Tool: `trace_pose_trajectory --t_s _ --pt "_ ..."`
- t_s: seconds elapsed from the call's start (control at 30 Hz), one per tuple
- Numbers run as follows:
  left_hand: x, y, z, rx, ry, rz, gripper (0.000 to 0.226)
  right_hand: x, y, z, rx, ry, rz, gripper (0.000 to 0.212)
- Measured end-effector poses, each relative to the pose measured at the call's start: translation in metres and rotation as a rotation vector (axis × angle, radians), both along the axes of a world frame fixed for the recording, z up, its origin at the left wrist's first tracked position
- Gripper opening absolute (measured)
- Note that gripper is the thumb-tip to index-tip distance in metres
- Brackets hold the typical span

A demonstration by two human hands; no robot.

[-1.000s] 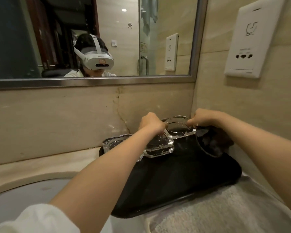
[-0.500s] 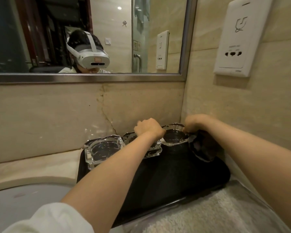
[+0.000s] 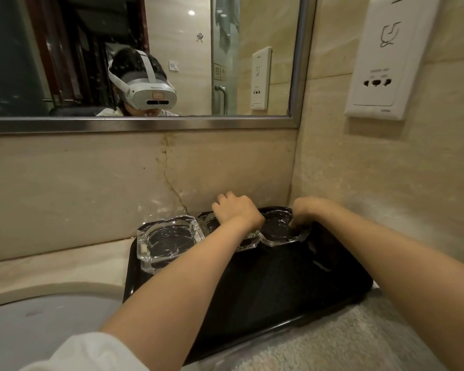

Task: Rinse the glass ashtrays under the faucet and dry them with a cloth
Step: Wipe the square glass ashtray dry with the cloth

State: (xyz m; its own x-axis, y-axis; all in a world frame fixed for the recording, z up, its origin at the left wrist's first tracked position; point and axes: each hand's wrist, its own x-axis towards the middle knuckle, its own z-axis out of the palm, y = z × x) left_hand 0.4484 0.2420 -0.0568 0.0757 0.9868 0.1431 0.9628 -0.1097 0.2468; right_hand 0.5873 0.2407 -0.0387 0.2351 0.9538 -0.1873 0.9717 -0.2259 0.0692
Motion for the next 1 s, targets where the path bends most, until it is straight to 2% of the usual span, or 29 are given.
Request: trace_pose_trajectory --t_s 0.13,0.27,0.4,0.53,0.67,0.8,1.0 --pt "-0.002 -0.001 -0.001 0.038 -0.081 -0.008 0.039 0.003 -0.012 0.007 0.159 0.074 -0.025 0.05" --pt "-0.012 -0.01 0.013 0.13 -0.343 -0.073 0.021 0.004 -0.024 0.026 0.296 0.135 0.009 0.035" --pt "-0.029 -0.038 0.038 0.161 -0.529 -0.19 0.019 -0.002 -0.053 0.063 0.447 0.269 0.1 0.025" --pt "-0.044 -0.081 0.063 0.125 -0.678 -0.274 0.016 -0.018 -0.105 0.101 0.63 0.4 0.19 0.015" --pt "-0.05 -0.134 0.073 -0.047 -0.87 -0.377 0.019 -0.017 -0.163 0.109 0.839 0.525 0.141 0.024" --pt "-0.036 -0.195 0.059 -0.329 -0.878 -0.457 0.009 -0.003 -0.229 0.09 0.987 0.602 0.033 0.023" --pt "0.011 -0.265 0.038 -0.517 -0.682 -0.617 0.041 0.021 -0.321 0.073 1.093 0.653 0.017 0.012"
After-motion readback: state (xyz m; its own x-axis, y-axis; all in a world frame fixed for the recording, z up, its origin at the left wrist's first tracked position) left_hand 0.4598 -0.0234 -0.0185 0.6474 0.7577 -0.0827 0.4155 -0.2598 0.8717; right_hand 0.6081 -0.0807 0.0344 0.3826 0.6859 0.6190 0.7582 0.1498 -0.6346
